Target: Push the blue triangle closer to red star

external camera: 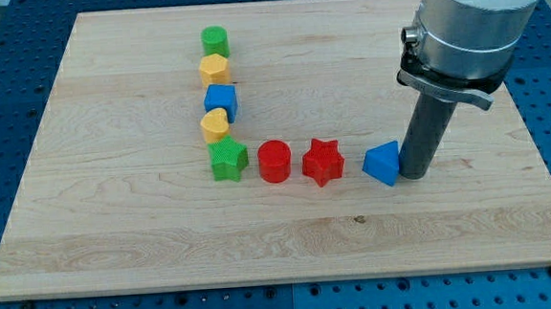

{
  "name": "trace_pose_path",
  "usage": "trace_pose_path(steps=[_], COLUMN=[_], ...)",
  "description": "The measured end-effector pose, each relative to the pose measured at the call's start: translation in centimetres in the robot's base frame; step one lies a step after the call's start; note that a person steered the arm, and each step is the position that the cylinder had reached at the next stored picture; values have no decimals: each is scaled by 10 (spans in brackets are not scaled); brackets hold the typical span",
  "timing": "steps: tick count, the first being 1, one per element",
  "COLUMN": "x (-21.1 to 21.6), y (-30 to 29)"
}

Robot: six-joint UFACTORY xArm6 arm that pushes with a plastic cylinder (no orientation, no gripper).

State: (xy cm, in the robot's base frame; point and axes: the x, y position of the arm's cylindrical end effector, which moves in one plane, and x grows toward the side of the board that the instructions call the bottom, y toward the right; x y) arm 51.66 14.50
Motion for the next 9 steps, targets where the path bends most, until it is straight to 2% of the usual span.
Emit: trace_pose_path(steps=[1,3,4,6,9], x=[0,3,3,8,-3], y=[6,85,85,22,-6])
